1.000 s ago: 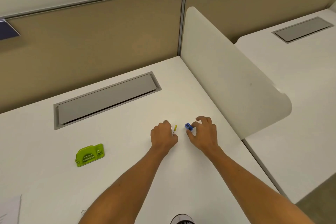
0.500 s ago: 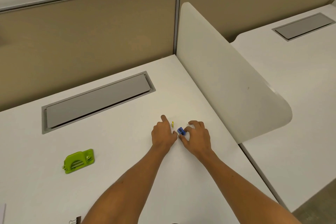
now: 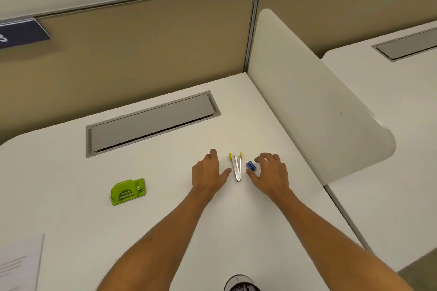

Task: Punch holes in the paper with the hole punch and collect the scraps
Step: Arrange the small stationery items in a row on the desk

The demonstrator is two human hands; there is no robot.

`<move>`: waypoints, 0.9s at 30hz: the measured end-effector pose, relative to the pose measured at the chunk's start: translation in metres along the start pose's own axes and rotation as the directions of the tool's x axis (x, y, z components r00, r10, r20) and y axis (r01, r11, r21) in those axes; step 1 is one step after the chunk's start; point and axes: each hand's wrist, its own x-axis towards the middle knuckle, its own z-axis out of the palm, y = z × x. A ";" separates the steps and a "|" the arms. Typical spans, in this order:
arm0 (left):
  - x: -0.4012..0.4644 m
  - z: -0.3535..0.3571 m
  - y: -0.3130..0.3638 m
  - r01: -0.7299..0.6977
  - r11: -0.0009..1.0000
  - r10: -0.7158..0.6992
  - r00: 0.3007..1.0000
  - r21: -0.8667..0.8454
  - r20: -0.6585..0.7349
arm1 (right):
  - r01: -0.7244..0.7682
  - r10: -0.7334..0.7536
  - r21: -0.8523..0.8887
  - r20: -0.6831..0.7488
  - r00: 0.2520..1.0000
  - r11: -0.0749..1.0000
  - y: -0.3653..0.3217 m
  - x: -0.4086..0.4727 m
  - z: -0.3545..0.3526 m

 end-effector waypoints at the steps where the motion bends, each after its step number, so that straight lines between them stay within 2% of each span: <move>1: -0.005 -0.003 -0.009 -0.007 1.000 0.007 1.000 0.004 -0.010 | 0.009 -0.009 0.003 -0.015 1.000 1.000 -0.005 -0.001 -0.002; 5: -0.027 -0.013 -0.045 -0.043 0.996 0.042 0.999 -0.073 -0.021 | 0.054 -0.053 0.029 -0.045 0.998 0.998 -0.029 -0.010 -0.007; 10: -0.065 -0.024 -0.098 -0.078 0.984 0.077 0.997 -0.159 -0.017 | 0.113 -0.113 0.017 0.002 0.994 0.993 -0.073 -0.028 -0.004; 22: -0.183 -0.038 -0.216 0.041 0.998 -0.041 0.999 -0.049 0.020 | 0.295 -0.305 0.080 0.176 0.936 0.952 -0.184 -0.101 0.038; 27: -0.231 -0.036 -0.252 0.134 0.991 -0.135 0.989 0.019 0.056 | 0.343 -0.359 0.110 0.334 0.871 0.933 -0.213 -0.133 0.057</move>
